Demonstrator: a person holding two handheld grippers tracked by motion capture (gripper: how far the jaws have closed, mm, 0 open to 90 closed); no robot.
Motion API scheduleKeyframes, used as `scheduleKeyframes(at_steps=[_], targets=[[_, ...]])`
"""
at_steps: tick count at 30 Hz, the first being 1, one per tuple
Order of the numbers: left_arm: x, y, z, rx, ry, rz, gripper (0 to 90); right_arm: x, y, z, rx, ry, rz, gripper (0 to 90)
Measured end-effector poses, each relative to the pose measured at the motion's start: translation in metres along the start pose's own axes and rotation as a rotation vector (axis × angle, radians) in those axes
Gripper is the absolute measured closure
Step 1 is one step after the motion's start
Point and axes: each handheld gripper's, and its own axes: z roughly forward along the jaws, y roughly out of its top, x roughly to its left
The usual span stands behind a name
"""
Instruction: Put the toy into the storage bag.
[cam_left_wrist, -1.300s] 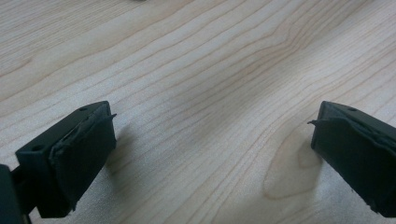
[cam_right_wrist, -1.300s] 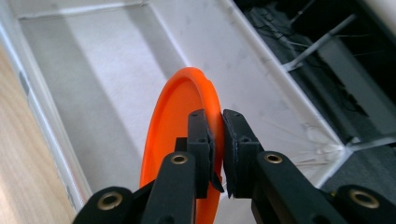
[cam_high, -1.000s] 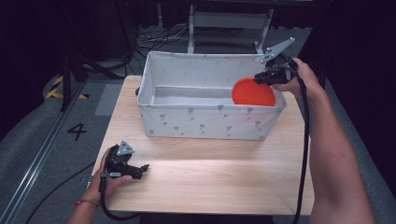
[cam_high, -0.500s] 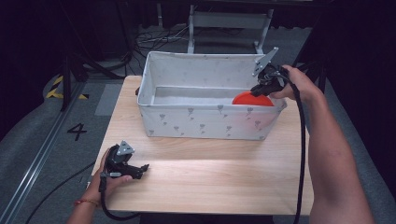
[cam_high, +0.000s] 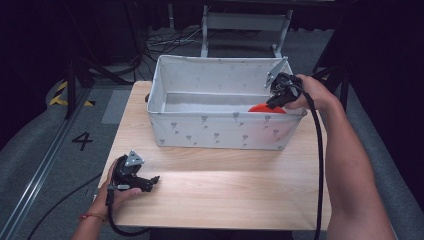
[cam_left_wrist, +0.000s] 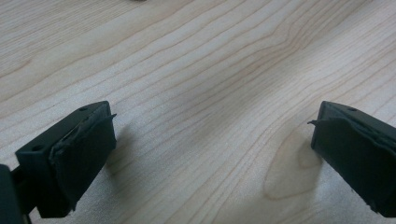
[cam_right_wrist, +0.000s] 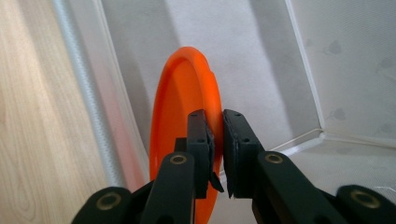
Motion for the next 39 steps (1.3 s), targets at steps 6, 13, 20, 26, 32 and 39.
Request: scheduleKeyframes(at_steps=[6,13,20,26,32,39], targets=[[0.0,0.0,0.0,0.0,0.0,0.0,0.2,-0.001,-0.003,0.001,-0.001,0.002,0.011,82.0],[0.0,0.0,0.0,0.0,0.001,0.0,0.2,0.001,-0.004,-0.002,-0.047,-0.032,0.025,82.7],[0.0,0.0,0.0,0.0,0.003,0.001,0.3,0.003,-0.006,-0.007,-0.089,-0.047,0.046,77.9],[0.0,0.0,0.0,0.0,0.004,0.0,0.4,0.006,-0.009,-0.017,-0.154,-0.079,0.077,72.8],[-0.001,0.0,0.0,0.003,0.001,-0.003,0.3,0.013,-0.018,-0.031,-0.237,-0.115,0.12,63.3],[-0.001,0.0,0.0,0.003,0.001,-0.003,0.4,0.021,-0.032,-0.048,-0.317,-0.188,0.205,43.7]])
